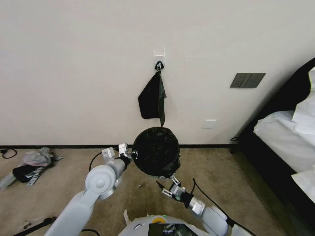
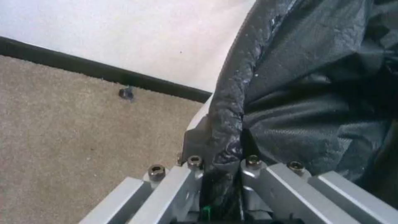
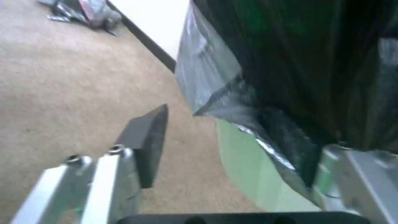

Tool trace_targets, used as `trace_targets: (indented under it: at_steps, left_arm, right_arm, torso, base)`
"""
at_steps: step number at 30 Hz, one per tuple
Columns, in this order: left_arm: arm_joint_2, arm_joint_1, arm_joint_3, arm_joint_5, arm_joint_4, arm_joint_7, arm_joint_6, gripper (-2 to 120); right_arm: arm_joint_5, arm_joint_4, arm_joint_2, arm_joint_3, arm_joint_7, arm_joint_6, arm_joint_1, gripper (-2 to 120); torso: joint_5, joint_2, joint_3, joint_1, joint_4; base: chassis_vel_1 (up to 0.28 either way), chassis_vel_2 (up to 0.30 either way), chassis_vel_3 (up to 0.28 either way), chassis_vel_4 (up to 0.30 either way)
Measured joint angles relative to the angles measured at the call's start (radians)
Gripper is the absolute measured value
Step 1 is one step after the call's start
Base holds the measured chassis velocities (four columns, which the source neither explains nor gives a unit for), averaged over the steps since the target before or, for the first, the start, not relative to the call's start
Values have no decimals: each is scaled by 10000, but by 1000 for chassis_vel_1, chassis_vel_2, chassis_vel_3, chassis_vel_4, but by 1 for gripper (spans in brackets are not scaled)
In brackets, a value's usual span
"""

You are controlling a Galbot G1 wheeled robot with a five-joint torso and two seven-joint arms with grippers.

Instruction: Place a trash bag onto the trash bin.

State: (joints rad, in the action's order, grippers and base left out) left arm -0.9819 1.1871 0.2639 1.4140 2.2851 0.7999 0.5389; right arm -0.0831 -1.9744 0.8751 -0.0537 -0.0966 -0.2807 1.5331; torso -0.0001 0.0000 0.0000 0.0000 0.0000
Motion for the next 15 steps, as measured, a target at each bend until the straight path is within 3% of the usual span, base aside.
trace_targets:
  at_steps: [2,5,6,10,15]
  left_arm:
    - [-17,-51,-1,-4,-102,0,-5,1]
    - [-19,-56,-3,-5,-112,-1,-6,1]
    - [-67,-134,-60,-10,-204,29,-10,1]
    - [-160,-369,-147,-8,-334,125,-19,1]
    - [-134,-530,-201,-354,-695,97,-206,1]
  right_arm:
    - [-29,-308,-66,-37,-92,-102,253,73]
    - [-32,-333,-70,-38,-100,-110,272,73]
    - [-65,-560,-103,-43,-192,-148,447,85]
    - [-104,-641,-103,17,-303,-161,597,98]
    - [568,-1185,-155,-82,-262,-70,853,100]
  torso:
    - [0,0,0,0,-1]
    - [1,0,0,0,-1]
    - [0,0,0,0,1]
    - [1,0,0,0,-1]
    - [2,0,0,0,0]
  base:
    - [0,0,0,0]
    - [0,0,0,0]
    - [0,0,0,0]
    - [0,0,0,0]
    - [0,0,0,0]
